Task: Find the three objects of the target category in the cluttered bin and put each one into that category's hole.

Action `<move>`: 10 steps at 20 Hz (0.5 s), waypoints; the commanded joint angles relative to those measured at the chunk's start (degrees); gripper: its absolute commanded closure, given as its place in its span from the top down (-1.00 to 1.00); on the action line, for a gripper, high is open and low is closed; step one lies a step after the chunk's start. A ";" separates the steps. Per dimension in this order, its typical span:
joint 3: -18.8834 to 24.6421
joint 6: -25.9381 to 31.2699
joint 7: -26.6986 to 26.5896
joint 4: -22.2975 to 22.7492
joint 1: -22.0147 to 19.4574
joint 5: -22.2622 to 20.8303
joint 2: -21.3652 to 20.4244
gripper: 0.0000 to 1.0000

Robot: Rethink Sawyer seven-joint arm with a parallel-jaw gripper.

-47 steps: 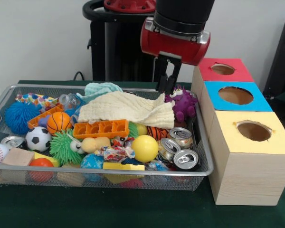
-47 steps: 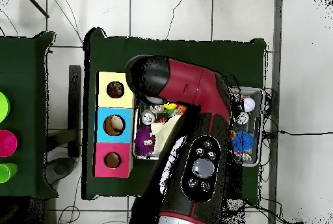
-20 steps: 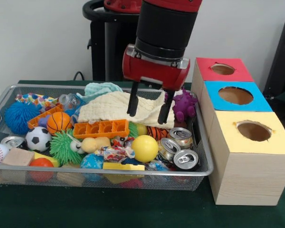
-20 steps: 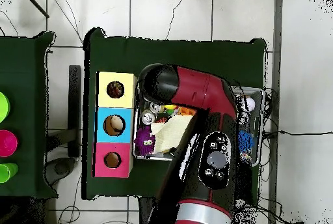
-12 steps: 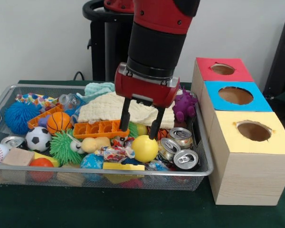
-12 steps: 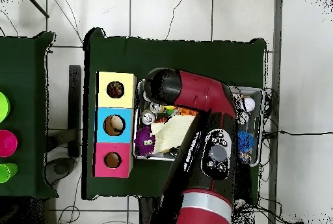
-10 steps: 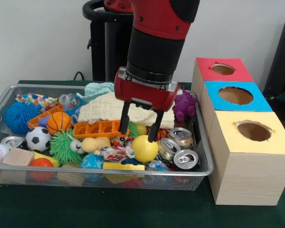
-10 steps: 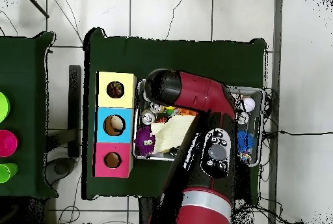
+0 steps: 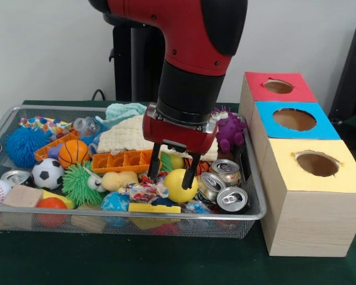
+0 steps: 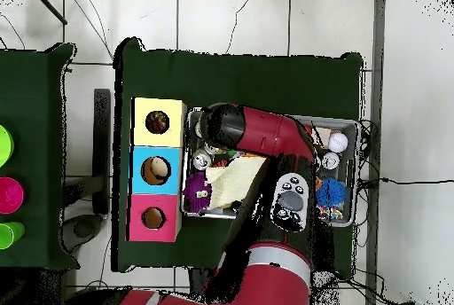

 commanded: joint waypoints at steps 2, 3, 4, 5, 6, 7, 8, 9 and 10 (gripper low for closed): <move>1.88 -2.74 14.27 5.10 0.25 1.69 2.82 1.00; 1.70 -2.90 14.54 5.41 0.40 1.75 2.73 1.00; 1.51 -3.07 14.82 5.72 0.55 1.81 2.63 1.00; 1.15 -3.19 15.20 5.77 0.78 1.88 2.76 1.00; 0.75 -3.16 15.60 5.63 1.04 2.02 2.93 1.00; 0.74 -3.45 15.51 5.69 0.99 2.16 3.07 1.00; 0.68 -3.16 15.47 5.54 0.98 2.39 3.31 1.00; 0.46 -3.06 15.55 5.56 1.10 2.47 3.55 1.00; 0.32 -3.19 15.60 5.58 1.16 2.55 3.66 1.00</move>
